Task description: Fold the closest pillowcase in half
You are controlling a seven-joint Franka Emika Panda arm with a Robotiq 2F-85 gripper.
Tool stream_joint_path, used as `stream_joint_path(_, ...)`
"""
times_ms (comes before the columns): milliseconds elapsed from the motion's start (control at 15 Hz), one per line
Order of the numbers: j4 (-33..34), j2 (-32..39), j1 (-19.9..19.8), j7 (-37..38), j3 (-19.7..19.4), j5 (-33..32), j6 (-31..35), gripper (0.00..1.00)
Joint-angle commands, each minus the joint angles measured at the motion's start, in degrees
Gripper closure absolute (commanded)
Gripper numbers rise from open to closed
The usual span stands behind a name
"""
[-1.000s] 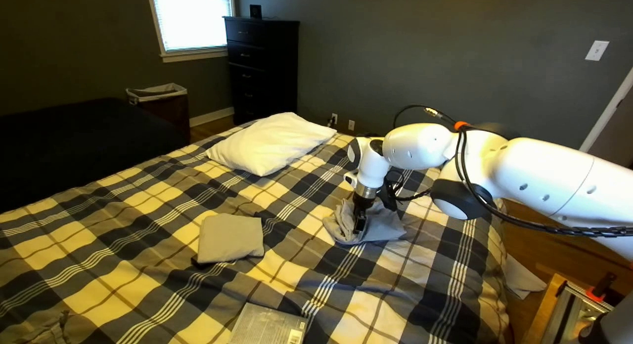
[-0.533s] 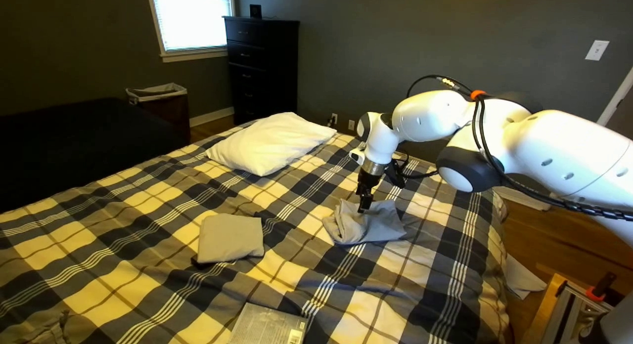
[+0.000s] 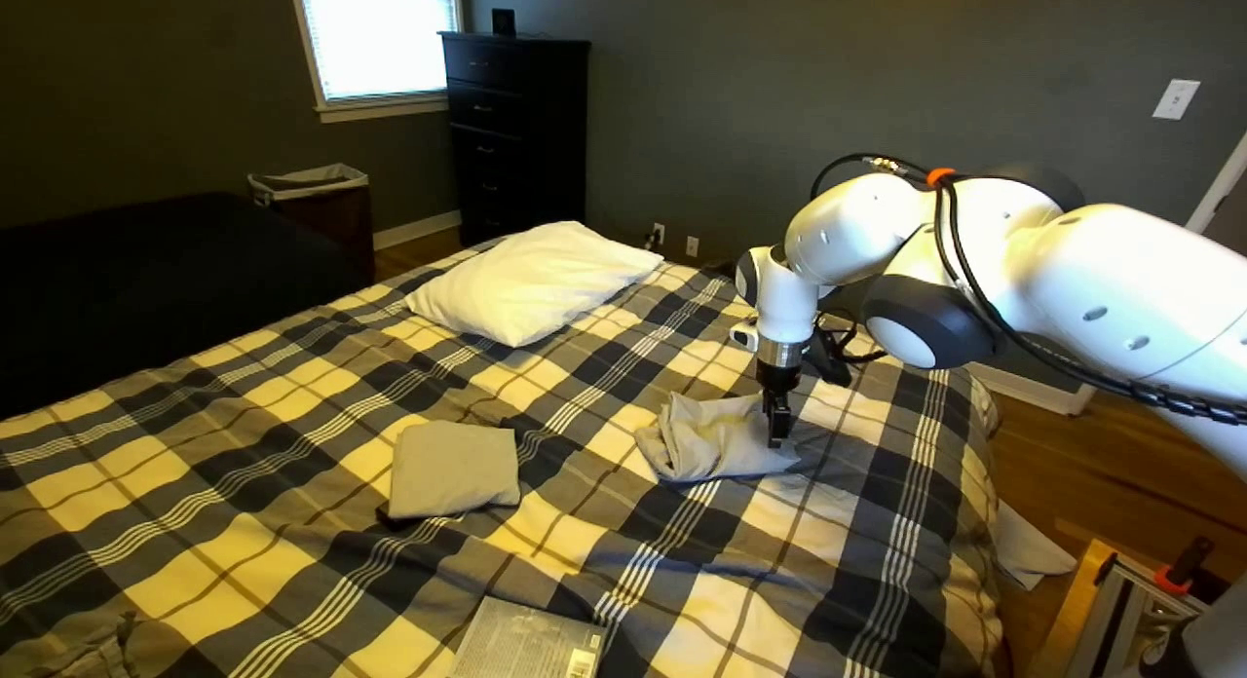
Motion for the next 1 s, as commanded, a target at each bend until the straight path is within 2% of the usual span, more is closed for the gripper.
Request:
stream_joint_path(0,-1.5,1.5,2.0,5.0,-0.2,1.7,-9.6,0.00)
stream_joint_path(200,1.7,5.6,2.5,8.8,-0.3,5.1,-15.5,0.00)
stream_joint_path(333,5.1,9.9,3.7,14.0,-1.9,4.9,-12.7,0.00)
stream_joint_path(600,10.6,14.6,3.2,19.9,-2.9,4.6,-7.9,0.00)
stream_joint_path(733,10.2,12.1,2.1,19.1,-1.9,5.4,-8.9,0.00)
stream_joint_path(933,2.2,2.9,3.3,13.1,-0.6,6.1,-14.0,0.00)
